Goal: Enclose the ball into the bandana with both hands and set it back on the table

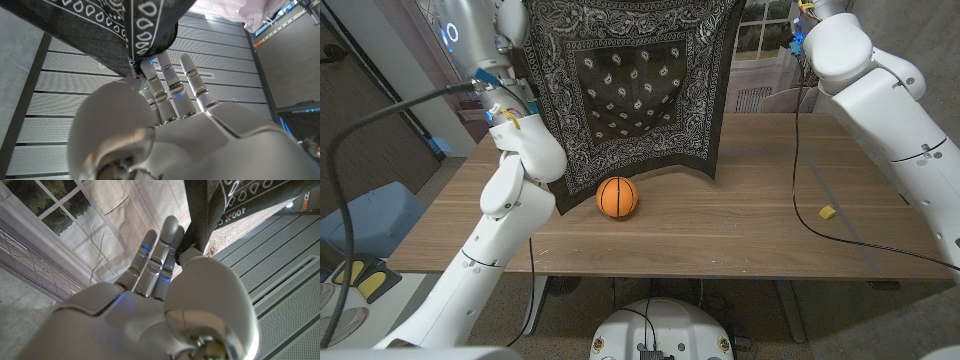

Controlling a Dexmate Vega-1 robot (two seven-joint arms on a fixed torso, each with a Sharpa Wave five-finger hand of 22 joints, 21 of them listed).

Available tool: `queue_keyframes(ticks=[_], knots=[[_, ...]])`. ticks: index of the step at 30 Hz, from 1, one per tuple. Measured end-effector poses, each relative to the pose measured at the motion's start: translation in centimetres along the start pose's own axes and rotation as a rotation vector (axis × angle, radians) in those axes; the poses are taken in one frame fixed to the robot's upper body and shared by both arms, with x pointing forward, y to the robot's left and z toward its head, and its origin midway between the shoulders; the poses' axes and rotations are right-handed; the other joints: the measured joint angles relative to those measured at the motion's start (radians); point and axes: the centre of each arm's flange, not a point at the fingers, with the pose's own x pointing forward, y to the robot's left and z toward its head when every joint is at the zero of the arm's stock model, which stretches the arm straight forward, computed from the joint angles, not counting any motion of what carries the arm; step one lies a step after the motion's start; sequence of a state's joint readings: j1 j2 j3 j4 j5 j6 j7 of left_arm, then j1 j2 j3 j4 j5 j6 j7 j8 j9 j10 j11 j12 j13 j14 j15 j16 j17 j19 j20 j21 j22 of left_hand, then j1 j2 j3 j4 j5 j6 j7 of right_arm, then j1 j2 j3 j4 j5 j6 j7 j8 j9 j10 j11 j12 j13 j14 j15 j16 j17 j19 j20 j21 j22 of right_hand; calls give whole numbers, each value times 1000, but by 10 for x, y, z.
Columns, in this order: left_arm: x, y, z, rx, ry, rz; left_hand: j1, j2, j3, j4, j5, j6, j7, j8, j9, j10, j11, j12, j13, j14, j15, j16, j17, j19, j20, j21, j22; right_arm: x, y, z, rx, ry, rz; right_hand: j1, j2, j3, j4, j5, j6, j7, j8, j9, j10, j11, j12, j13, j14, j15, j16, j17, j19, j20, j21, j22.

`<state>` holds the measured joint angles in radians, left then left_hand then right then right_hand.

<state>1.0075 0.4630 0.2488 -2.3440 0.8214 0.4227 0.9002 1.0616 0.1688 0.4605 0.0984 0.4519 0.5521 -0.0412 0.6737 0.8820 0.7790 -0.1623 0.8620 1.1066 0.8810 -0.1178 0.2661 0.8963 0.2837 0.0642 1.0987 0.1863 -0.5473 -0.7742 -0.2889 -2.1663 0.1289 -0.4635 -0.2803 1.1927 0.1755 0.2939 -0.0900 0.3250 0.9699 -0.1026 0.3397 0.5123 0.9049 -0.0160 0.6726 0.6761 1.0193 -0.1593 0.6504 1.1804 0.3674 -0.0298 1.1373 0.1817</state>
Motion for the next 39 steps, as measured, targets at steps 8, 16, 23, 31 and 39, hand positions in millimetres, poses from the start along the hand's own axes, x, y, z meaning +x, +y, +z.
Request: queue_keyframes(ticks=[8, 16, 23, 31, 39], knots=[[-1, 7, 8, 97, -64, 19, 3, -3, 0, 0, 0, 0, 0, 0, 0, -1, 1, 0, 0, 0, 0, -8, 5, 0, 0, 0, 0, -5, -1, -3, 5, 20, 13, 13, -2, -3, -3, 4, 6, 6, -1, -4, 3, 3, -8, -18, 0, 0, 0, -5, 8, 8, 6, -4], [-10, 12, 15, 177, -141, -42, 3, -3, 0, 0, 0, 0, 0, 6, -21, -1, 1, -1, -13, 7, 0, -16, 5, 0, 0, -4, 0, -21, -13, -15, -10, 74, 59, 14, -4, -3, -11, 5, 7, 7, -12, -11, 3, 3, -15, -28, 0, 0, 0, -16, 17, 16, 9, -5], [-21, 17, 18, 169, -177, -149, 8, -8, -3, -3, 0, 0, 0, 19, -36, 3, -3, -12, -31, 9, -2, -26, 3, 0, 0, -4, 0, -38, -25, -37, -57, 145, 169, 14, -4, -3, -11, 4, 7, 7, -30, -16, 3, 3, -27, -30, 0, 0, -15, -36, 15, 17, 9, -5], [-36, 33, 17, 84, -205, -335, 13, -13, -12, -11, 0, 9, -9, 19, -57, 10, -10, -27, -65, 22, -7, -38, -3, -4, -4, -4, 0, -61, -14, -62, -95, 198, 454, 18, 1, -7, -7, -11, 9, 9, -44, -17, 3, 3, -38, -35, -3, 4, -23, -54, -7, 22, 9, -2], [-39, 38, 19, 2, -243, -529, 25, -25, -17, -20, 0, 14, -14, 25, -85, 18, -18, -49, -107, 39, -8, -46, -10, -6, -6, -4, 1, -73, -1, -85, -106, 240, 649, 22, 8, -7, -7, -31, 10, 10, -57, -21, 3, 3, -60, -44, -20, 21, -46, -82, -28, 33, 9, -5]])
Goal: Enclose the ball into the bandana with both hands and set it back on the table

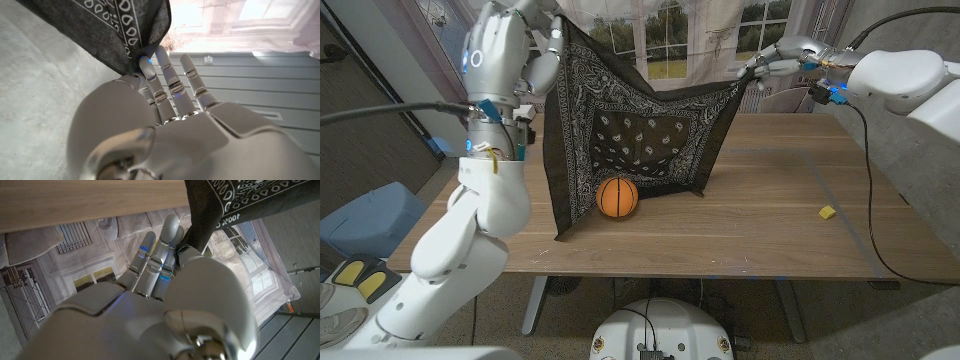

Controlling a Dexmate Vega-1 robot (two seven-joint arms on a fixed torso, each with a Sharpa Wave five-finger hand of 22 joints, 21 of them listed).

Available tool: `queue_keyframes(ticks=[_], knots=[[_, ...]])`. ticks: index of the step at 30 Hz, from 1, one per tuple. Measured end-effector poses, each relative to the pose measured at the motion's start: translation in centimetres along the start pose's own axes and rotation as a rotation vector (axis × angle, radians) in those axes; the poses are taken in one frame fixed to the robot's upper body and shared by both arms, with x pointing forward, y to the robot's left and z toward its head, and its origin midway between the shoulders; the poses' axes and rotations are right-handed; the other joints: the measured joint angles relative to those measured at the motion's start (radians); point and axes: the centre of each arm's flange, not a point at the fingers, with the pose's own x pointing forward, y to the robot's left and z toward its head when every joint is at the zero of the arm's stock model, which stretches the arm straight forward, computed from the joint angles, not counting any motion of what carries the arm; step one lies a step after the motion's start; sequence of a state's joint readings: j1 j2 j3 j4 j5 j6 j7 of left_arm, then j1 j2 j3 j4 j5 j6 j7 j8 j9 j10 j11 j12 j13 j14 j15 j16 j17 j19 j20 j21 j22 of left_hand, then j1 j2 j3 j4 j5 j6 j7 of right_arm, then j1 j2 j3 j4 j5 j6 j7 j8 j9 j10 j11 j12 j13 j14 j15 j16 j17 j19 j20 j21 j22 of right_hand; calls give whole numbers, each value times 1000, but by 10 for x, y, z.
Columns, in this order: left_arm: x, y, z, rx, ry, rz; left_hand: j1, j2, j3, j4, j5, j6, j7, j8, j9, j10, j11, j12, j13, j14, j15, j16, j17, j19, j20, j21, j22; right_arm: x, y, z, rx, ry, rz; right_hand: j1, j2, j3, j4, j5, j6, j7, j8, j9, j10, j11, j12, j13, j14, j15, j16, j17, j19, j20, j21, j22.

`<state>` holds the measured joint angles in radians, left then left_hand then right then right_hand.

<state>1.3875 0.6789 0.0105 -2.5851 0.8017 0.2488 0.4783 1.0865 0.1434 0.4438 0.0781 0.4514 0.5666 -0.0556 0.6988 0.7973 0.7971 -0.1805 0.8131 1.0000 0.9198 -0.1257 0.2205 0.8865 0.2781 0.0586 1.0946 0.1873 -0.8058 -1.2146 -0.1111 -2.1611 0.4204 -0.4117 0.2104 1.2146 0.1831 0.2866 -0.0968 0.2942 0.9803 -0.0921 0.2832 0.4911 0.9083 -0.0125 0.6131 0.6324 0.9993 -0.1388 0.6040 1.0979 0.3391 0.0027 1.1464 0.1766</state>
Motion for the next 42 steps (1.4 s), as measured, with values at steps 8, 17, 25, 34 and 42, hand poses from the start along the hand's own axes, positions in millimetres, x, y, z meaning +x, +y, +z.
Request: queue_keyframes(ticks=[8, 17, 25, 34, 42], knots=[[5, -7, 4, -92, -56, -165, 11, -12, 2, -19, -6, 16, -16, 2, -40, 15, -15, -29, -58, 13, -1, -9, -16, 0, 0, 4, 2, 4, 4, -22, 2, 54, 14, 13, 2, 19, -10, -32, -16, 16, -19, -14, 0, 0, -14, -12, -14, 14, -9, -28, 9, 19, -4, -5], [16, -29, 5, -263, -102, -384, 15, -16, 4, -29, -16, 21, -21, 6, -77, 18, -18, -53, -97, 18, -6, -15, -31, 1, 1, 12, 1, 4, 8, -21, -52, 144, -33, 38, 0, 19, -10, -54, -10, 22, -27, -28, 0, 0, -18, -10, -14, 14, -9, -38, 3, 25, -12, -9], [35, -51, 1, -364, -171, -630, -112, -94, -16, 9, -176, 120, 34, -98, -293, -1, 46, -236, -325, -75, 10, -43, -261, -64, 41, 3, -4, -2, 3, -22, -61, 261, -19, 15, -45, 119, -31, -34, -258, 81, -112, -104, -106, 31, -102, -34, -101, 40, -108, -106, -29, 79, -72, -9], [37, -64, 9, -531, -239, -848, -355, -244, -142, 66, -234, -65, 27, -358, -503, -165, 151, -459, -502, -273, 63, -35, -477, -138, 88, -99, -11, -8, -3, -24, -56, 293, 20, -432, -169, 143, 51, -7, -787, 78, -106, -269, -504, 123, -329, -118, -505, 162, -368, -308, -187, 175, -249, -2], [49, -75, -2, -572, -248, -920, -443, -233, -183, 72, -222, -187, 18, -463, -567, -302, 202, -564, -561, -386, 103, -32, -544, -174, 124, -162, -11, -11, 4, -28, 17, 225, -8, -684, -249, -5, 138, -99, -814, 78, -93, -291, -626, 136, -393, -153, -699, 212, -420, -366, -263, 191, -337, -2]])
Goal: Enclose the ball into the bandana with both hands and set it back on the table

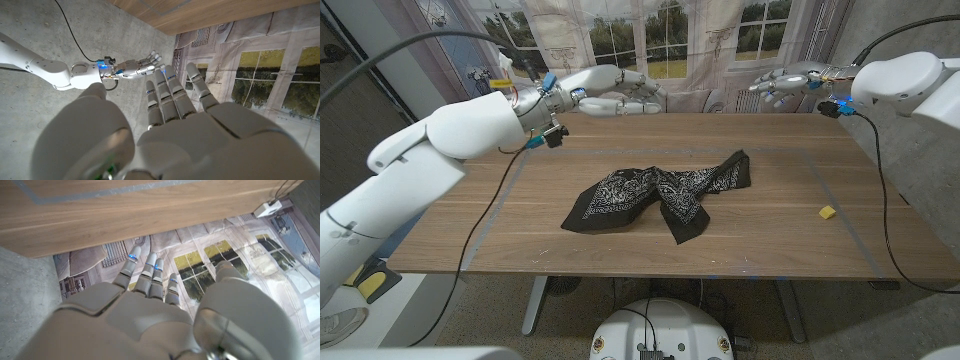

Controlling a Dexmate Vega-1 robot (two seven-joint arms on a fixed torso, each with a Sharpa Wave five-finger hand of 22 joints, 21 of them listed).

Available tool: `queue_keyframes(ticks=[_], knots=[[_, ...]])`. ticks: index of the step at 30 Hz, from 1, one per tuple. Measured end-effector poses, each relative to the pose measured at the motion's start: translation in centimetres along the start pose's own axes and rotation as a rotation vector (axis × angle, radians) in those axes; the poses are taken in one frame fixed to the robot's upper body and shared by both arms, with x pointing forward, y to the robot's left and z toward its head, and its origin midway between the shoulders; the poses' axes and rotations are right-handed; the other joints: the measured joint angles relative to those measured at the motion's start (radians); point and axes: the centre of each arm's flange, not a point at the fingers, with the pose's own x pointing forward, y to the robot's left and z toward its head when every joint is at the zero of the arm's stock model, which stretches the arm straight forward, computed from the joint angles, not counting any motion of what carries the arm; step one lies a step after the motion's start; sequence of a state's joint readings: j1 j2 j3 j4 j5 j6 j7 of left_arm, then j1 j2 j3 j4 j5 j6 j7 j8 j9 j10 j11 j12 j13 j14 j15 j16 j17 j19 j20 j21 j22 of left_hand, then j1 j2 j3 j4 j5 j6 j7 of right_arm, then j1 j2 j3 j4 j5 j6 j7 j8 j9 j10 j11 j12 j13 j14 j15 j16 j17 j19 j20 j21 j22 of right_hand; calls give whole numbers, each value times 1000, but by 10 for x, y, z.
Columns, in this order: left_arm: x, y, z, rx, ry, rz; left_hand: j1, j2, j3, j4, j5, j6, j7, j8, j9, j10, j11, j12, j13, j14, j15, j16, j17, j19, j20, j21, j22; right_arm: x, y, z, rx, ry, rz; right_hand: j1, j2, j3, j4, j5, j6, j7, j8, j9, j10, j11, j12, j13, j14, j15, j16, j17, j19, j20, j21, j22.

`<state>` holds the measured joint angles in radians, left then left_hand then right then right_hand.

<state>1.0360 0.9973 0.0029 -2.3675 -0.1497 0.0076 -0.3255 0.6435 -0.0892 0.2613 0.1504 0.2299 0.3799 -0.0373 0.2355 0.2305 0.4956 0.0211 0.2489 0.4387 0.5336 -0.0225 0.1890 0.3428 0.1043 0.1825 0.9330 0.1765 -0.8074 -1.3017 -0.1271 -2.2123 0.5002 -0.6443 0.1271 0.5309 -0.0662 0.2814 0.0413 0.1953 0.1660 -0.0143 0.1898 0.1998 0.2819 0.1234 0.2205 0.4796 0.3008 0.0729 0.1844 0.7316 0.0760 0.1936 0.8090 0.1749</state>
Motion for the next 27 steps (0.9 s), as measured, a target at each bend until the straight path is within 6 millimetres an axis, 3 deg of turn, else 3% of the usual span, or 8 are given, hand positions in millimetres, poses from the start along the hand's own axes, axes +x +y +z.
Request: queue_keyframes(ticks=[3, 5, 8, 9, 10, 12, 17, 27], knots=[[-3, -2, -10, -7, 48, 24, 23, 79, 31, -14, 8, -13, 5, -18, -15, -23, 12, -19, -17, -32, 17, 0, -22, -9, 9, -18, 0, 1, 4, -15, 38, 21, 0, -5, 5, -3, -3, 0, 32, -2, 12, 0, 1, -1, 0, -7, -2, 2, 3, -12, 0, 0, -8, 0], [-3, -3, -4, 8, 61, 47, 61, 124, 62, -39, 8, -19, -2, -21, -23, -33, 8, -27, -29, -45, 10, 0, -42, -6, 15, -27, 0, 2, -3, -2, 51, -88, -74, 3, 13, 0, -6, 0, 55, -3, 21, 0, 12, -8, 0, -11, -1, 1, 12, -18, 13, 1, -8, 0], [-5, 4, -15, 39, 123, 107, 86, 148, 85, -63, -4, -18, -15, -29, -26, -47, -7, -35, -39, -55, 0, 5, -64, 3, 23, -31, 0, 4, 0, -13, 74, -70, -73, 13, 24, 3, -14, 0, 77, 2, 28, 0, 29, -8, 2, -16, 10, -9, 16, -26, 22, -4, -8, 0], [-6, 9, -22, 63, 166, 139, 86, 148, 89, -67, -10, -22, -20, -31, -28, -51, -11, -38, -42, -55, 0, 5, -69, 5, 25, -35, 0, 3, -5, -6, 74, -133, -114, 15, 25, 2, -16, 0, 78, 1, 29, 0, 29, -8, 5, -16, 12, -11, 16, -27, 22, -4, -8, 0], [-6, -5, -3, 77, 142, 109, 85, 148, 84, -74, -17, -31, -28, -36, -30, -59, -13, -41, -44, -57, -2, 5, -75, 11, 25, -35, 0, 3, -5, -8, 78, -130, -115, 15, 25, 2, -15, 0, 81, -2, 29, 0, 29, -8, 5, -16, 12, -11, 16, -28, 25, -2, -8, 0], [-9, 1, -15, 111, 214, 149, 70, 132, 76, -82, -27, -51, -44, -44, -31, -81, -12, -46, -49, -69, 2, 5, -84, 12, 25, -44, 0, 6, -3, -17, 99, -116, -117, 12, 28, 2, -15, 0, 88, 2, 29, 0, 35, -13, 5, -20, 13, -11, 22, -31, 32, -3, -13, 0], [-8, -11, -6, 212, 302, 122, 34, 95, 46, -80, -38, -109, -58, -55, -31, -139, -12, -53, -55, -131, 23, 0, -98, 11, 25, -71, 0, 7, -7, -14, 115, -192, -177, 6, 33, -4, -19, 0, 88, 2, 29, 0, 38, -9, 7, -24, 23, -11, 24, -38, 39, 1, -16, 0], [-2, -16, -19, 320, 510, 32, -4, 46, 14, -86, -38, -214, -93, -59, -35, -231, -27, -61, -67, -223, 53, -4, -115, -3, 32, -112, 0, 11, -5, -15, 154, -268, -273, -71, 0, -54, 6, 0, 49, -25, 13, 0, -27, -16, -21, -43, -26, -2, 15, -69, 18, 14, -58, 0]])
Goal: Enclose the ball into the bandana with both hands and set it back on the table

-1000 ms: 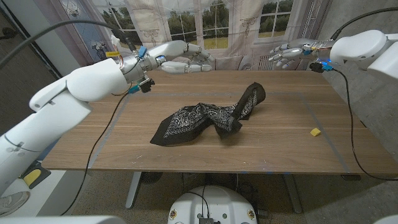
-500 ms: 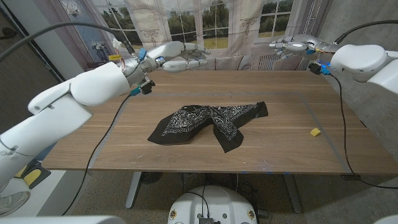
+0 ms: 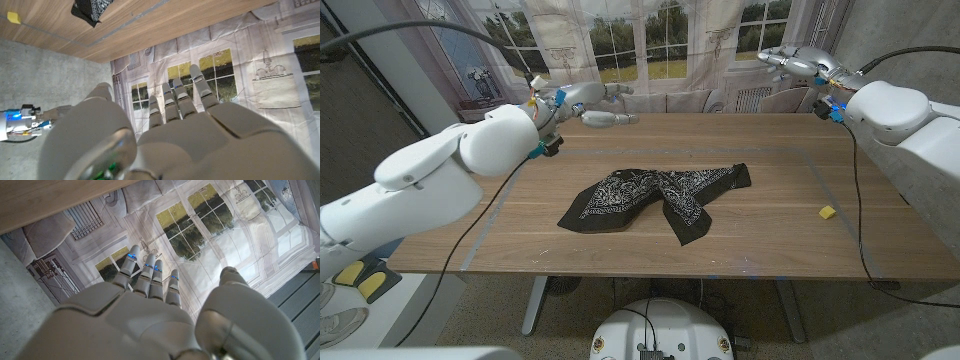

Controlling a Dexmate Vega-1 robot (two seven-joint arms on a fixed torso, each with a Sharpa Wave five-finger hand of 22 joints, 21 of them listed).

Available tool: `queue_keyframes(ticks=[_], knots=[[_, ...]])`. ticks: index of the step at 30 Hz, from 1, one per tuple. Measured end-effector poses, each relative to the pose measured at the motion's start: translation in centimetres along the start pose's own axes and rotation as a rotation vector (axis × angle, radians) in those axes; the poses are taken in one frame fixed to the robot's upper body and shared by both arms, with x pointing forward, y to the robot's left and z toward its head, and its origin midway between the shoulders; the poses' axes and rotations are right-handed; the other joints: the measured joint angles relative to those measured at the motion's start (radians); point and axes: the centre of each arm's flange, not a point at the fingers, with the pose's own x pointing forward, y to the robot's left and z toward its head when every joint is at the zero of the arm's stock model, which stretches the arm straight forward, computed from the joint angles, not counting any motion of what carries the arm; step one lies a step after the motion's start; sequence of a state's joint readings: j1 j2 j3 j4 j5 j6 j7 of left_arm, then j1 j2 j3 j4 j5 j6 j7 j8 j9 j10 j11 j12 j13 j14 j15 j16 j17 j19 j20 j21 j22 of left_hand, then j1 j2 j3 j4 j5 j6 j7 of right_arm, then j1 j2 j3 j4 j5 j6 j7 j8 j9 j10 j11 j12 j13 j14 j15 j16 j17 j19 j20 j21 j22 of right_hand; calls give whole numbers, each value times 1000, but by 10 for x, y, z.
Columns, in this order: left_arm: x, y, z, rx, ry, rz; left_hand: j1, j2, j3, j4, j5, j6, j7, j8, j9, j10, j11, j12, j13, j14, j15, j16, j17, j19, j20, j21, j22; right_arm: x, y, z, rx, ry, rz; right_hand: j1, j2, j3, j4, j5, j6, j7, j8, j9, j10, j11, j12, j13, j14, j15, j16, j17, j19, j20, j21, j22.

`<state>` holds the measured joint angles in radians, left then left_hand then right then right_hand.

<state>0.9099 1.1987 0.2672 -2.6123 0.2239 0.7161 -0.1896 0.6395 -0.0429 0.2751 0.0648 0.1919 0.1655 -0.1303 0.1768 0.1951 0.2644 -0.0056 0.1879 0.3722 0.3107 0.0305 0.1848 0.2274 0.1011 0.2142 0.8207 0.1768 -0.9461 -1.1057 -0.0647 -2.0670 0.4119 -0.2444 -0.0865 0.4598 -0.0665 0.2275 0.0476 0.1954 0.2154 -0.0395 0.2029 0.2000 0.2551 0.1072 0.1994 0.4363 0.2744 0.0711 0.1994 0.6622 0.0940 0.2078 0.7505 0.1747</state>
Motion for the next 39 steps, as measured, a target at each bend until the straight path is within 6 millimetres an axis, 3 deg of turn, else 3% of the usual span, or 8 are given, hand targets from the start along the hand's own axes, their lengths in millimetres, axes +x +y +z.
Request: queue_keyframes(ticks=[14, 31, 39], knots=[[6, -9, -7, 95, 158, -111, 19, -36, -25, -20, 9, -38, -13, 0, 0, -27, 9, 0, -6, -18, 18, 0, -14, 4, -4, -15, 0, -2, 0, 1, 44, -66, -80, -33, -4, -16, 13, 0, -1, -1, 0, 0, 2, -2, 0, -5, 4, -4, 0, -14, 0, 0, -15, 0], [28, -48, -1, 189, 211, -275, 64, -91, -41, -59, 41, -71, -47, 8, 3, -76, 6, 5, -6, -64, 29, 0, -24, 11, -4, -48, -5, -5, -3, 3, 62, -114, -113, -47, -8, -25, 14, 0, 19, -3, 0, 0, 28, -5, 5, -15, 31, -13, 12, -33, 0, 0, -27, 0], [35, -62, 4, 229, 221, -349, 101, -77, -37, -79, 58, -69, -74, 16, 3, -87, 6, 12, -6, -81, 36, 2, -28, 11, -4, -62, -2, -6, -3, -1, 74, -127, -128, -58, 3, -29, 18, 6, 28, -2, 4, 0, 42, -2, 12, -19, 42, -12, 20, -42, 0, 0, -31, 0]])
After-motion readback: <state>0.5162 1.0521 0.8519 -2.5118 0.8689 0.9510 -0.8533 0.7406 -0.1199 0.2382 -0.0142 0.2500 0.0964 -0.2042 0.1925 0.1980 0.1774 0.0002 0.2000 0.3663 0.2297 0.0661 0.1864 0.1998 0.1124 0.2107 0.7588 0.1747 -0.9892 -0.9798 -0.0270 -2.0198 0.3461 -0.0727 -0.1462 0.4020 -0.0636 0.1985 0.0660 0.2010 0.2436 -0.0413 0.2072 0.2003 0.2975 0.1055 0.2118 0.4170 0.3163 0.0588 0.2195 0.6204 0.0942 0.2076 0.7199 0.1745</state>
